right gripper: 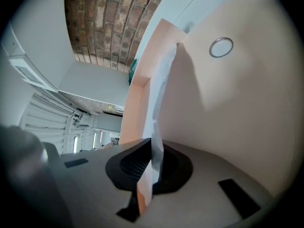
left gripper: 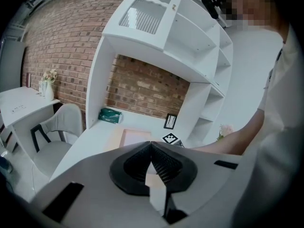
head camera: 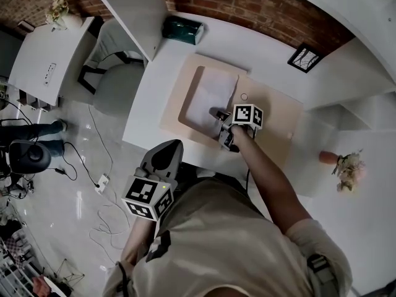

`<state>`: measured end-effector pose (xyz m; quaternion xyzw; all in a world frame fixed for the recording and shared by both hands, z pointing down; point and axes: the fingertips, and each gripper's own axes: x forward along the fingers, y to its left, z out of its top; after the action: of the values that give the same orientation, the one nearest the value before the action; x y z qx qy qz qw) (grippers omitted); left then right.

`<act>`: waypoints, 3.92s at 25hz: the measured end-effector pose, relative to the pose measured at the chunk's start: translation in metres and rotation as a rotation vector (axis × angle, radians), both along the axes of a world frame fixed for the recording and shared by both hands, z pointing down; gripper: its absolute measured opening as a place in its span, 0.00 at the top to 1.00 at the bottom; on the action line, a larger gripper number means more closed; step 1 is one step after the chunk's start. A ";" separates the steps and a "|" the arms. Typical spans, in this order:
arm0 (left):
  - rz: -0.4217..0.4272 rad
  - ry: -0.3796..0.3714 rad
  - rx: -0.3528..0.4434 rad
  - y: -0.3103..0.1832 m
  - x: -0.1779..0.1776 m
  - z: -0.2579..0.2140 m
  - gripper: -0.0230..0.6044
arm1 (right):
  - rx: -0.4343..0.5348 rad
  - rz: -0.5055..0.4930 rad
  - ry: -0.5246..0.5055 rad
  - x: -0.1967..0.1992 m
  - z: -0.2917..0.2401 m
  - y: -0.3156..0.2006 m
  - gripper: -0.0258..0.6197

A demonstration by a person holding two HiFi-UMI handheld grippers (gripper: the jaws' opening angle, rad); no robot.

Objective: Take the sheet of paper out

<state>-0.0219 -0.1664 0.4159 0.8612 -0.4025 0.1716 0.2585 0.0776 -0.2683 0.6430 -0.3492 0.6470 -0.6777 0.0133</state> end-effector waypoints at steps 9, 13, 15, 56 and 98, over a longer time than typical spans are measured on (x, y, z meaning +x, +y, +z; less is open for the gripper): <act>0.018 -0.012 0.035 0.004 0.009 -0.004 0.94 | -0.004 0.039 -0.015 0.016 0.001 0.011 0.92; 0.017 -0.008 0.035 0.007 0.012 -0.007 0.94 | -0.003 0.046 -0.009 0.020 0.001 0.013 0.92; 0.016 -0.009 0.033 0.010 0.012 -0.007 0.94 | -0.002 0.044 -0.005 0.021 0.001 0.015 0.92; 0.049 0.003 0.067 0.032 0.005 -0.015 0.94 | 0.004 0.140 0.066 0.075 0.001 0.050 0.92; -0.062 -0.045 0.044 0.068 0.067 -0.011 0.94 | 0.007 0.127 -0.063 0.145 -0.005 0.082 0.92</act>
<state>0.0455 -0.0982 0.4048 0.8498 -0.4382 0.1740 0.2356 0.2228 -0.1864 0.6378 -0.3678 0.6251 -0.6840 0.0779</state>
